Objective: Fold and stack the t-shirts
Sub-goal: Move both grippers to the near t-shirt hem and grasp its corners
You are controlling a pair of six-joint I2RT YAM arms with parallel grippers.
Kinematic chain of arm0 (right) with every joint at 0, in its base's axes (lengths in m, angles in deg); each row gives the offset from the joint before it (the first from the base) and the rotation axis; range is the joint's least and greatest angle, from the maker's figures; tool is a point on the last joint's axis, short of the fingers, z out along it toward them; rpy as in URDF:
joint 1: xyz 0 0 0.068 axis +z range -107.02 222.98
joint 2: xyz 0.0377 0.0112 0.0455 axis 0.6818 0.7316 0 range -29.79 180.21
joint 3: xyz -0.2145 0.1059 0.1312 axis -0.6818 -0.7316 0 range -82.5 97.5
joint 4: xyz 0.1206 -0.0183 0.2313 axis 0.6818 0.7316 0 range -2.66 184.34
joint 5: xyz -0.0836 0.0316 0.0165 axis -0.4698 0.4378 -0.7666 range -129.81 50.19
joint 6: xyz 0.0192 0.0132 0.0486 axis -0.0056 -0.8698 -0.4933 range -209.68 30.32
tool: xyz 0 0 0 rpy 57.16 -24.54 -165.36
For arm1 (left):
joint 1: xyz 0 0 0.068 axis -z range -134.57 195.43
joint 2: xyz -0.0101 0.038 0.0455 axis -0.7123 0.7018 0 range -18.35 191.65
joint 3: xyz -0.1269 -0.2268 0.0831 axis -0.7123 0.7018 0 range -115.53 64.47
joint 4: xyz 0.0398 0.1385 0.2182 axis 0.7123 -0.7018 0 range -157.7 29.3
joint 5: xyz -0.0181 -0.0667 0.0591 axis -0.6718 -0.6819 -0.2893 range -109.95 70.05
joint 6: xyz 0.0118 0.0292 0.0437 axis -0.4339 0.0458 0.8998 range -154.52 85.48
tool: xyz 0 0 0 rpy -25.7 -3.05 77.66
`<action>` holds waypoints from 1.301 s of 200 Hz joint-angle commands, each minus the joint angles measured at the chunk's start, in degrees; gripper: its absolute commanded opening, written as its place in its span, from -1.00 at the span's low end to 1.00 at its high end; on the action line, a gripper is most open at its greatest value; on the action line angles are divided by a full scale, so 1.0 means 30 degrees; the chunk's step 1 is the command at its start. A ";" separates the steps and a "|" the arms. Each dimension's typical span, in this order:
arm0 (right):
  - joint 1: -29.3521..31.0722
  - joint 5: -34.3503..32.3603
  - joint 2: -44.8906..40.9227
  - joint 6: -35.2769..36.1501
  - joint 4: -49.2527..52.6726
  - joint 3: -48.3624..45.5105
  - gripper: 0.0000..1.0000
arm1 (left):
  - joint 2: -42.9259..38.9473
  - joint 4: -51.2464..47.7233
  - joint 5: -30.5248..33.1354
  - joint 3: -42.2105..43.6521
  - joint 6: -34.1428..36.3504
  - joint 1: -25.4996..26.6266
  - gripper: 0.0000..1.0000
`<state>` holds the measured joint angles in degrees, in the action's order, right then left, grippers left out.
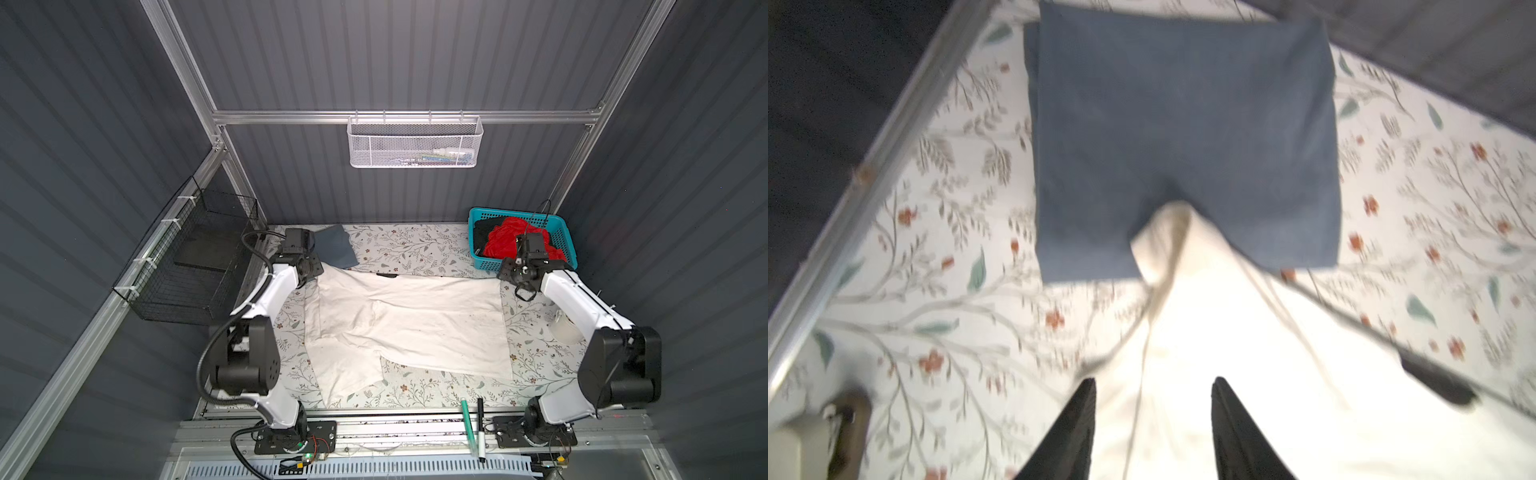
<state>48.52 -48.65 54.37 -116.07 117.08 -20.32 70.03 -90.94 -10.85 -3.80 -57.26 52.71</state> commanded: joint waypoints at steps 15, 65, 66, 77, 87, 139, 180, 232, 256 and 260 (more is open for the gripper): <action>0.3103 0.1702 -0.3027 -0.3552 0.3987 -0.4369 0.22 | -0.3980 -0.6307 -0.1028 0.4831 -0.4451 0.3730 -0.18; 0.5594 0.0728 -0.7516 -0.6795 0.8074 -0.7848 0.11 | -0.9121 -0.9168 -0.0517 0.9167 -1.1062 0.9314 -0.24; 0.5594 0.0754 -0.7560 -0.6836 0.8090 -0.7914 0.11 | -0.9227 -0.9168 -0.0589 0.9238 -1.1160 0.9389 -0.24; 0.5637 0.1033 -0.8225 -0.7238 0.8288 -0.8565 0.07 | -1.0164 -0.9447 -0.1367 1.0004 -1.2092 1.0109 -0.25; 0.5722 0.0981 -0.8560 -0.7545 0.8720 -0.8770 0.06 | -1.0686 -1.0230 -0.1732 1.0484 -1.2685 1.0781 -0.26; 0.6055 0.0454 -0.8659 -0.8677 0.9087 -0.8966 0.05 | -1.0199 -1.1188 -0.3166 1.1941 -1.3094 1.2234 -0.25; 0.6060 0.0865 -0.7887 -0.8264 0.8405 -0.8780 0.07 | -1.0328 -1.0914 -0.3618 1.2688 -1.3583 1.2797 -0.22; 0.6041 0.1268 -0.7506 -0.8420 0.8031 -0.8927 0.07 | -0.9363 -0.9409 -0.2828 1.3767 -1.4956 1.3064 -0.24; 0.6063 0.1229 -0.7751 -0.8634 0.8089 -0.9049 0.08 | -0.9399 -0.8566 -0.1890 1.3847 -1.5174 1.3065 -0.20; 0.6060 0.1259 -0.7751 -0.8634 0.8104 -0.9048 0.08 | -0.9339 -0.8552 -0.1734 1.3766 -1.5069 1.3066 -0.19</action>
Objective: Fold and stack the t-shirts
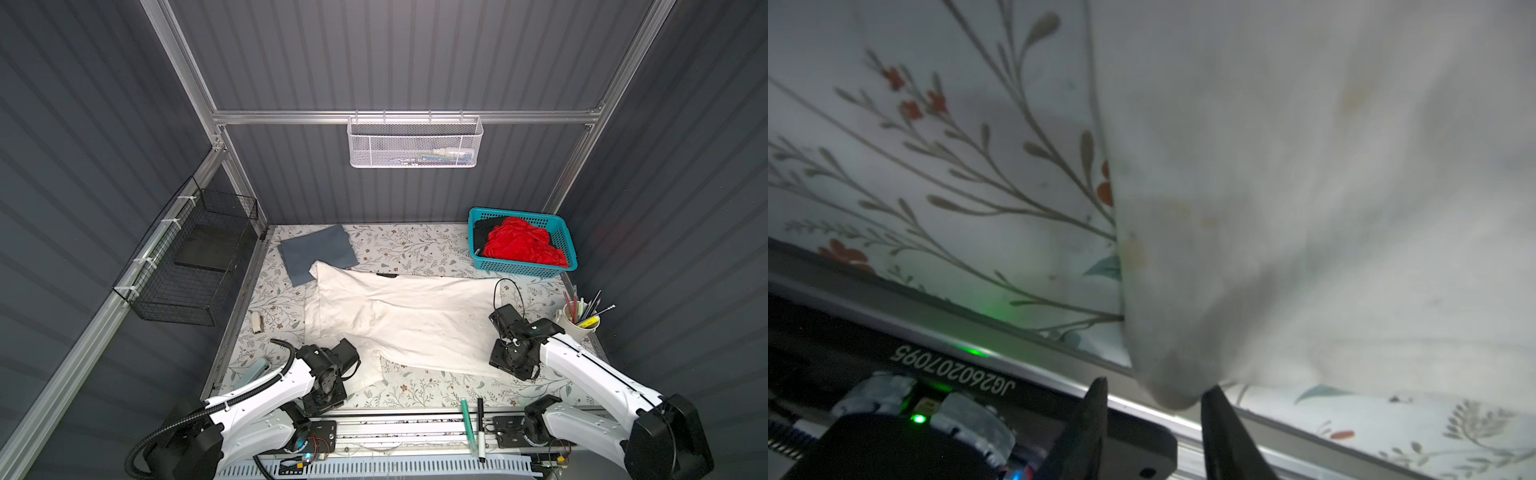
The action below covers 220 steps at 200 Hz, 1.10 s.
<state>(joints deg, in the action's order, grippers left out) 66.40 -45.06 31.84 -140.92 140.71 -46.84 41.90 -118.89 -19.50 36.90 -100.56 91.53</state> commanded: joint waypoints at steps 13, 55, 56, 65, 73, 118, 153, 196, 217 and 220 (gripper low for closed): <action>0.0091 0.0173 -0.0155 -0.0325 0.0091 -0.0222 0.09 | 0.0485 0.0682 0.1595 -0.0061 -0.0365 0.0118 -0.18; 0.0100 0.0607 0.0171 -0.0124 -0.0371 -0.0109 0.10 | 0.1775 0.0853 0.2617 -0.0753 -0.0296 0.0115 -0.23; 0.0102 0.0593 0.0156 -0.0135 -0.0378 -0.0109 0.10 | 0.1788 0.0868 0.2625 -0.0761 -0.0289 0.0122 -0.23; 0.0103 0.0472 0.0116 -0.0128 -0.0404 -0.0110 0.10 | 0.1873 0.0925 0.2720 -0.0798 -0.0281 0.0127 -0.25; 0.0087 0.0389 0.0061 -0.0118 -0.0445 -0.0217 0.11 | 0.1850 0.1138 0.2678 -0.0804 -0.0232 0.0114 -0.29; -0.0032 0.1279 -0.0063 -0.0639 -0.1703 -0.1206 0.12 | 0.1656 0.3313 0.1041 0.0083 -0.0220 0.0125 -0.71; -0.0031 0.0272 -0.0369 -0.1604 -0.1263 -0.1179 0.10 | 0.0837 0.1722 0.2143 -0.1132 0.0351 0.0129 -1.00; -0.0072 -0.0193 -0.0099 -0.2257 -0.0233 -0.0995 -0.08 | 0.0790 -0.2467 0.5150 -0.4705 0.1711 0.0121 -1.00; -0.0087 -0.0960 -0.0790 -0.2826 0.0771 -0.1240 -0.16 | 0.0400 -0.3434 0.6525 -0.5656 0.1710 0.0089 -1.00; -0.0096 -0.1022 -0.0872 -0.2901 0.0825 -0.1305 -0.16 | 0.0385 -0.3466 0.6592 -0.5713 0.1718 0.0091 -1.00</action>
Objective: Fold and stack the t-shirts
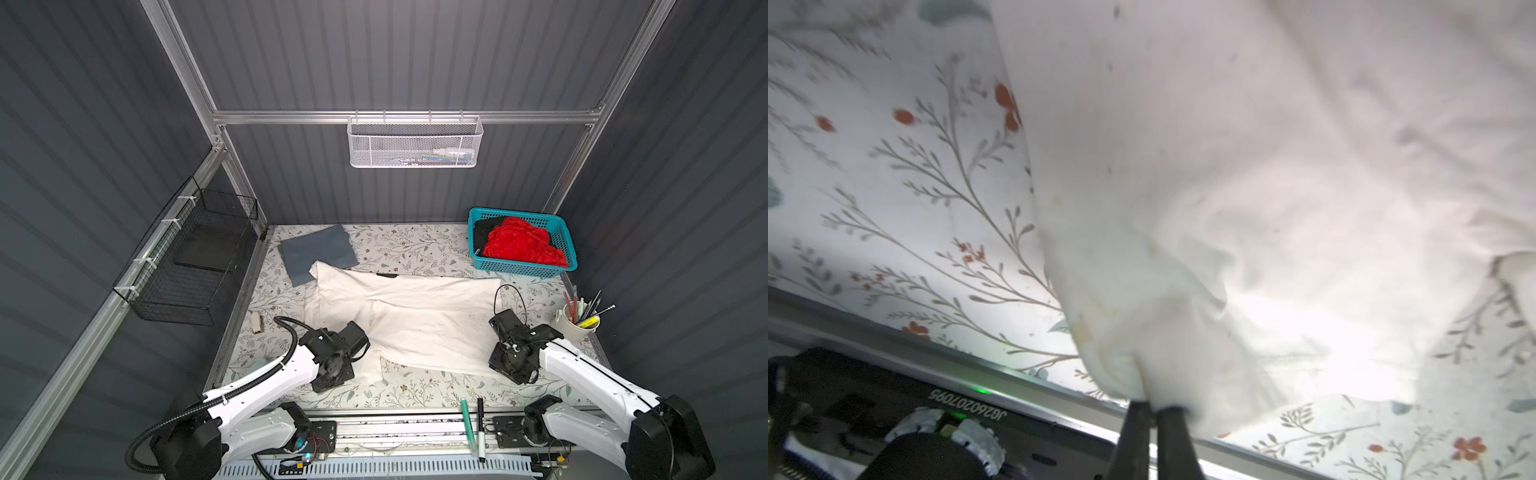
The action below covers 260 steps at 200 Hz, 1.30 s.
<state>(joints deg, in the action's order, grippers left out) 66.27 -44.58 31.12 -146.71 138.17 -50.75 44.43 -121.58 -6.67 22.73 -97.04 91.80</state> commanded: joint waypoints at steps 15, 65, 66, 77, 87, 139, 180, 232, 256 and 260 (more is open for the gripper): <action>-0.0058 -0.1232 -0.0741 -0.1279 0.1794 -0.0226 -0.15 | -0.0459 -0.2703 0.2735 -0.1394 0.0589 0.0009 -1.00; -0.0036 -0.0981 0.0920 -0.1419 0.1087 0.0354 -0.20 | -0.0115 -0.2536 0.4004 -0.2015 0.1493 -0.0032 -1.00; -0.0032 -0.0969 0.0930 -0.1399 0.1081 0.0364 -0.20 | -0.0107 -0.2532 0.4008 -0.2020 0.1484 -0.0024 -1.00; -0.0029 -0.0789 0.1943 -0.1355 0.1097 0.0607 -0.27 | -0.0183 -0.2470 0.3958 -0.2027 0.1504 -0.0032 -1.00; -0.0045 -0.0810 0.2293 -0.1349 0.1259 0.0776 -0.31 | -0.0343 -0.2339 0.3997 -0.2021 0.1538 -0.0039 -1.00; -0.0044 -0.0584 0.3897 -0.1437 0.1772 0.1529 -0.35 | -0.0849 -0.1681 0.4202 -0.2134 0.2513 -0.0127 -1.00; 0.0283 -0.0319 0.5824 -0.1271 0.1944 0.2626 -0.33 | -0.1094 -0.1151 0.3970 -0.2625 0.3669 -0.0717 -1.00; 0.0932 -0.0189 0.5997 -0.2723 0.1376 0.2886 -0.34 | -0.2350 -0.1419 0.4434 -0.3528 0.5041 -0.2528 -1.00; 0.1191 -0.0143 0.5529 -0.3454 0.0718 0.2941 -0.35 | -0.2381 -0.1885 0.5452 -0.3898 0.5328 -0.3134 -1.00; 0.1242 -0.0278 0.5340 -0.3581 0.0846 0.2978 -0.34 | -0.2341 -0.1935 0.5502 -0.3930 0.5351 -0.3226 -1.00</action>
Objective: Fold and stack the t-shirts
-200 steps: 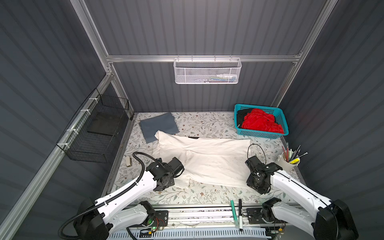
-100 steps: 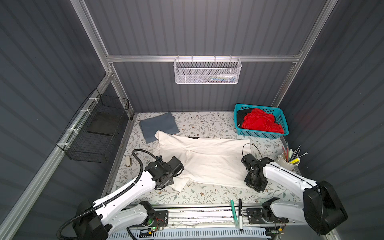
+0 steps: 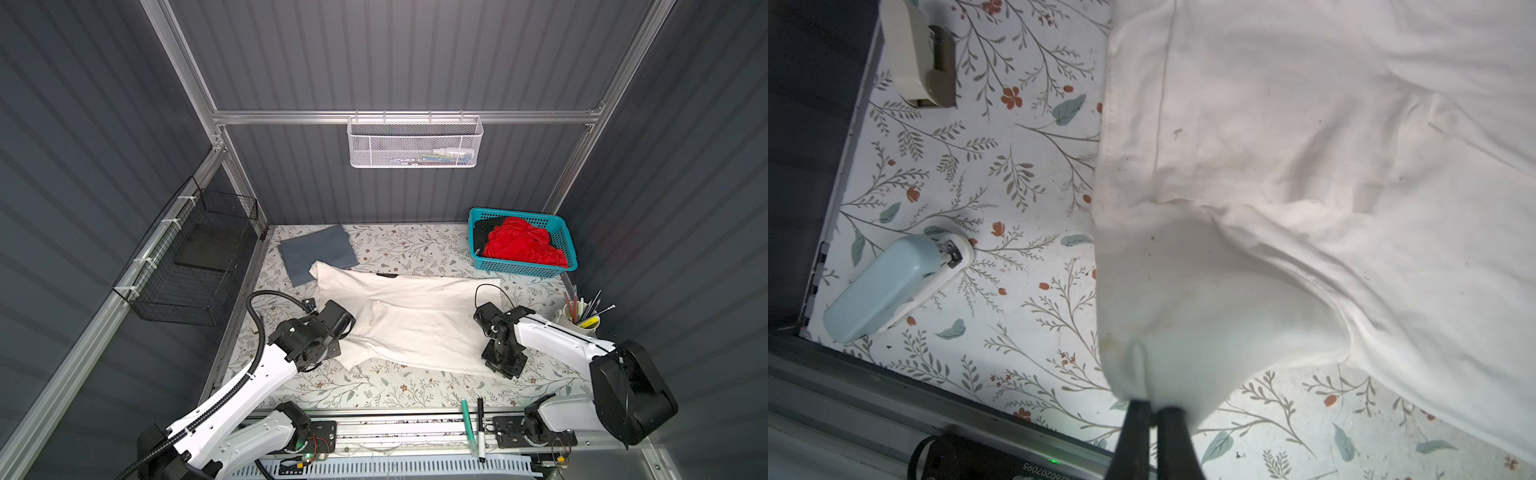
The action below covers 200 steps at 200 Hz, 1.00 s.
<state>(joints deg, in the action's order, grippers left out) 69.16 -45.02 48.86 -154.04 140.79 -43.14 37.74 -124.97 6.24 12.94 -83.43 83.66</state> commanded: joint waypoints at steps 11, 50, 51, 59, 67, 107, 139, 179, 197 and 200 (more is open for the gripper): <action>0.0353 -0.0583 -0.1482 -0.1662 0.0410 0.0416 -0.34 | 0.0098 -0.1070 0.1328 -0.0757 0.0584 -0.0588 -1.00; 0.0406 0.0341 -0.4281 -0.3464 -0.0164 -0.2121 -0.34 | 0.0263 -0.1349 0.2328 -0.0641 -0.0045 -0.0672 -1.00; 0.0411 0.0366 -0.4292 -0.3472 -0.0187 -0.2170 -0.34 | 0.0274 -0.1388 0.2379 -0.0639 -0.0089 -0.0674 -1.00; 0.0600 0.0284 -0.4220 -0.3559 0.0001 -0.2220 -0.33 | 0.0445 -0.1758 0.2782 -0.0747 -0.0358 -0.0719 -1.00; 0.0703 0.0171 -0.4069 -0.3572 0.0219 -0.2082 -0.32 | 0.0604 -0.2115 0.3281 -0.0918 -0.0613 -0.0805 -1.00; 0.1267 0.0271 -0.2797 -0.3369 -0.0134 -0.1621 -0.30 | 0.1064 -0.2510 0.5571 -0.1840 -0.0176 -0.1587 -1.00; 0.1425 0.0697 -0.1764 -0.3312 -0.1524 -0.2138 -0.30 | 0.1289 -0.1508 0.4840 -0.1619 0.0589 -0.1731 -1.00; 0.2060 0.0841 -0.1503 -0.3507 -0.1802 -0.2258 -0.33 | 0.1134 -0.1126 0.4481 -0.1371 0.1004 -0.1731 -1.00; 0.2330 0.0981 -0.1815 -0.3590 -0.1546 -0.2243 -0.38 | 0.1128 -0.0996 0.4355 -0.1227 0.1042 -0.1732 -1.00; 0.2387 0.1072 -0.1843 -0.3570 -0.1534 -0.2277 -0.38 | 0.1094 -0.0968 0.4322 -0.1197 0.1038 -0.1731 -1.00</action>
<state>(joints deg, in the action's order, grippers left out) 74.88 -44.28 42.94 -163.87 137.91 -48.78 41.52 -128.18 19.05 8.66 -81.37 78.81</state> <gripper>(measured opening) 0.319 0.052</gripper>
